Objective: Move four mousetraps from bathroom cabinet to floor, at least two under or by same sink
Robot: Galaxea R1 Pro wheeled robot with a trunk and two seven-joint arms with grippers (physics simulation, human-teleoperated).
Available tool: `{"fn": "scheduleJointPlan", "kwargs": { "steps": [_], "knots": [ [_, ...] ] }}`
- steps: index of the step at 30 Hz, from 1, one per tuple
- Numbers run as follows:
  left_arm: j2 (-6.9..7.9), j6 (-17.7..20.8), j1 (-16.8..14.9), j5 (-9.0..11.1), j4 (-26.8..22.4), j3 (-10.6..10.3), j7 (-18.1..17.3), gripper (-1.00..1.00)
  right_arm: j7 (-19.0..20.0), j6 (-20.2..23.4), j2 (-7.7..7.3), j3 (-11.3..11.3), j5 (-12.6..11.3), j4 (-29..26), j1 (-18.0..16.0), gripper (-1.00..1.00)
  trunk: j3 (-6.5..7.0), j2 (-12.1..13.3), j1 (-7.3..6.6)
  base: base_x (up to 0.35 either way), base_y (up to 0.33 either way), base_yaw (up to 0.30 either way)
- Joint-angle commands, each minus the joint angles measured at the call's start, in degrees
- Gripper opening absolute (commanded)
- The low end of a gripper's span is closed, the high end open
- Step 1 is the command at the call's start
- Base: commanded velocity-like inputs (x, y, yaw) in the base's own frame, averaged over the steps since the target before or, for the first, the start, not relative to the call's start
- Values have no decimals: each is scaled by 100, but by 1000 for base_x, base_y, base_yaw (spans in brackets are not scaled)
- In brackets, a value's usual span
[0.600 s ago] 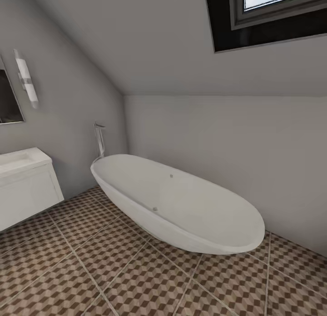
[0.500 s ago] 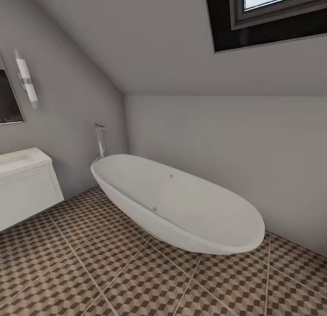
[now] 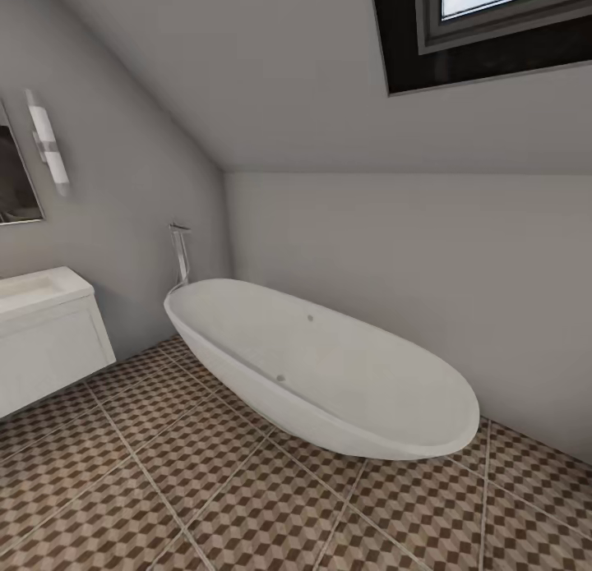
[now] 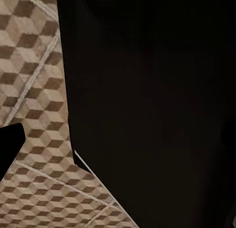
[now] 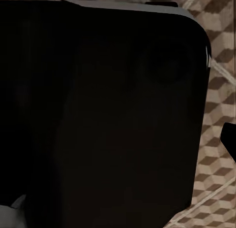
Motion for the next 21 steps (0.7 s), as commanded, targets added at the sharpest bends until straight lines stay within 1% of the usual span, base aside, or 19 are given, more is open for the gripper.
{"fn": "scheduleJointPlan", "kwargs": {
  "steps": [1,4,6,9,13,17,21],
  "knots": [
    [7,-13,2,-3,-41,2,5,100,0,-47,-5,0,3,-5,-2,100,-5,-2,0,0,0,0],
    [104,-110,3,-3,-138,13,23,100,-20,-143,-83,-5,6,-103,-2,100,-5,-2,0,0,0,0],
    [169,-174,3,1,-202,16,28,100,-22,-207,-99,-7,5,-153,-2,100,-5,-2,0,0,0,0],
    [265,-173,3,15,-299,33,38,100,-30,-304,-151,-16,4,-250,-2,100,-5,-2,0,0,0,0],
    [394,-166,3,22,-428,48,43,100,-47,-432,-168,-14,20,-379,-2,100,-5,-2,0,0,0,0],
    [421,-163,1,25,-557,52,45,100,-161,-560,-181,-13,33,-509,-2,100,-5,-2,0,0,0,0],
    [410,-162,-3,20,-686,51,47,100,-289,-689,-183,-13,36,-638,-2,100,-5,-2,0,0,0,0]
  ]
}}
